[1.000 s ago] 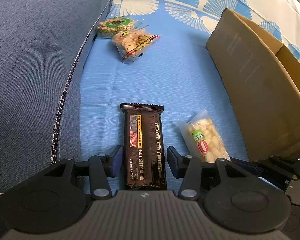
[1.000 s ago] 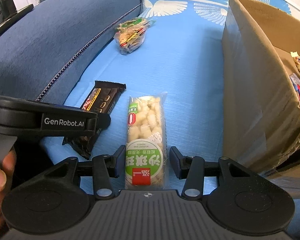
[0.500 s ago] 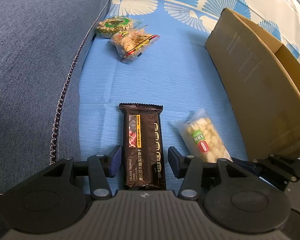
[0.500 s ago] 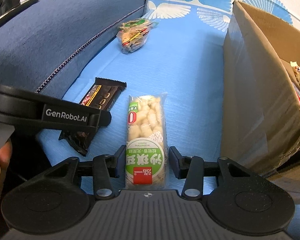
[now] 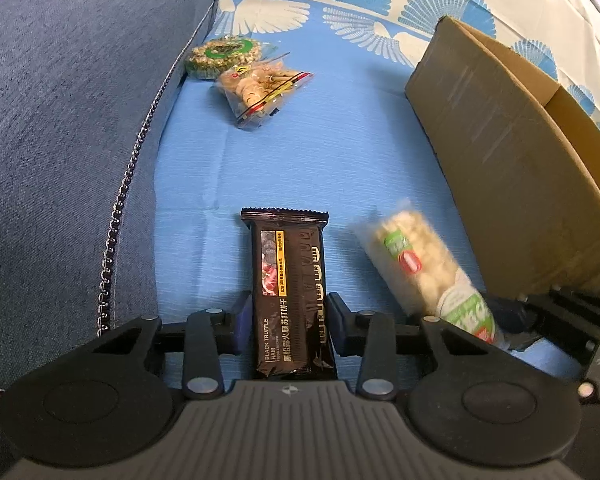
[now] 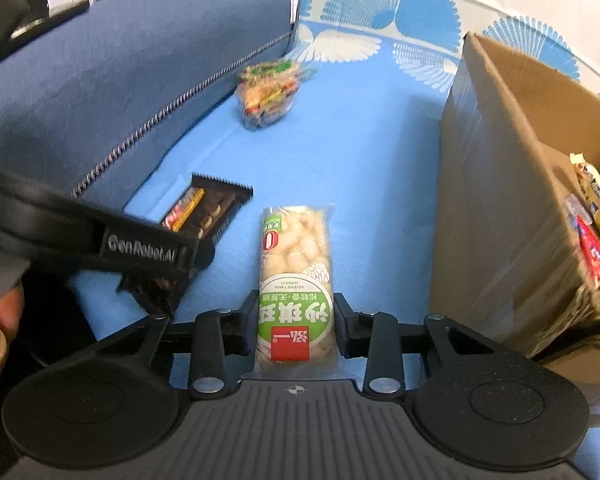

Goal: Organize snacks
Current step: 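Carry the peanut packet and chocolate bar with both tools over the cardboard box, then open both tools over the box to drop the two snacks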

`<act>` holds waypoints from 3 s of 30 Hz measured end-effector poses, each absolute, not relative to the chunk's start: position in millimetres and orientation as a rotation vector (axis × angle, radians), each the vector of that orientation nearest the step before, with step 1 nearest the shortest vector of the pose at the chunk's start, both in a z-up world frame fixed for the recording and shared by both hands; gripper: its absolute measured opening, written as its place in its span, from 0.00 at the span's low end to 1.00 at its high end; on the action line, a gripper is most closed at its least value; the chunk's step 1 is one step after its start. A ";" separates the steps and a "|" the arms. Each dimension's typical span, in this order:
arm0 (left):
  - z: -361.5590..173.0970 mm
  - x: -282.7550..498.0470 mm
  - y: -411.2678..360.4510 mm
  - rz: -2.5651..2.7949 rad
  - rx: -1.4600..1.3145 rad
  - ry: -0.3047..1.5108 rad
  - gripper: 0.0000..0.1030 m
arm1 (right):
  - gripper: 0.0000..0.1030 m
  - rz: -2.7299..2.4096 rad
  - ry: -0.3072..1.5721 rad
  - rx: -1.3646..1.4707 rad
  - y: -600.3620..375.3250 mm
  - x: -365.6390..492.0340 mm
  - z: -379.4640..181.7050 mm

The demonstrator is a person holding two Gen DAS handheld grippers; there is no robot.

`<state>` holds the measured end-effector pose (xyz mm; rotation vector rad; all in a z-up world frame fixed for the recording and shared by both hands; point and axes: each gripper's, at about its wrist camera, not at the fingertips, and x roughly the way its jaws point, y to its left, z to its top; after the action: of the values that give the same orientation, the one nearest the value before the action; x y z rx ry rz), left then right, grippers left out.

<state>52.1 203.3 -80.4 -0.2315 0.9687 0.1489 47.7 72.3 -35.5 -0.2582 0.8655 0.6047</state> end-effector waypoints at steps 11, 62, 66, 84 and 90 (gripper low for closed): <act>-52.6 21.0 216.4 0.111 -0.347 0.743 0.41 | 0.37 0.648 0.723 -0.206 68.3 43.1 -3.0; 93.1 168.4 28.2 -0.173 -0.351 0.554 0.41 | 0.37 0.279 0.436 0.251 -139.2 123.2 80.6; 94.0 169.2 28.5 -0.178 -0.353 0.549 0.41 | 0.37 0.279 0.431 0.244 -139.3 122.5 80.2; 96.3 168.8 29.0 -0.193 -0.349 0.542 0.41 | 0.37 0.281 0.428 0.236 -139.1 122.0 78.6; 96.0 170.6 27.4 -0.195 -0.351 0.544 0.41 | 0.37 0.280 0.428 0.232 -138.4 121.3 77.5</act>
<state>170.6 27.4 96.0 -0.3515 0.5445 -0.1953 121.3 -138.4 77.5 0.2317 0.4275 0.2804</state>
